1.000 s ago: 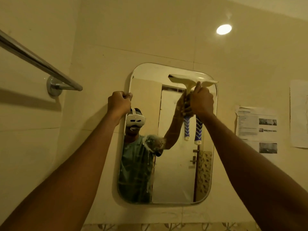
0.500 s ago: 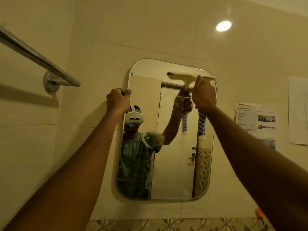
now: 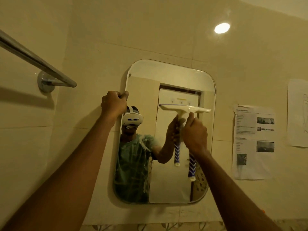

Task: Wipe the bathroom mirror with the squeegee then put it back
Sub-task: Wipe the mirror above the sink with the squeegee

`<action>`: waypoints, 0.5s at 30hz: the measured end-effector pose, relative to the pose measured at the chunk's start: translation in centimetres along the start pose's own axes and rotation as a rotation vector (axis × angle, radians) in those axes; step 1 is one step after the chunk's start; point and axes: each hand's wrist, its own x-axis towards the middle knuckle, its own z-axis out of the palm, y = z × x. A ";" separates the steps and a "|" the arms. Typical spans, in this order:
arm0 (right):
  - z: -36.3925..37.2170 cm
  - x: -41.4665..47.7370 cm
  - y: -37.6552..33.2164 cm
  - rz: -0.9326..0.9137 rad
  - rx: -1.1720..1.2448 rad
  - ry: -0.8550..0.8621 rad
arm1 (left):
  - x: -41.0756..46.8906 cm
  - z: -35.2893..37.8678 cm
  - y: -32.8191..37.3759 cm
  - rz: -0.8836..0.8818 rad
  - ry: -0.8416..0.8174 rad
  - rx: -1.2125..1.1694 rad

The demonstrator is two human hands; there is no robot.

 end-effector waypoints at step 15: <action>0.9 -3.3 3.5 0.022 -0.026 0.023 | -1.7 0.4 -1.4 -0.014 0.025 0.062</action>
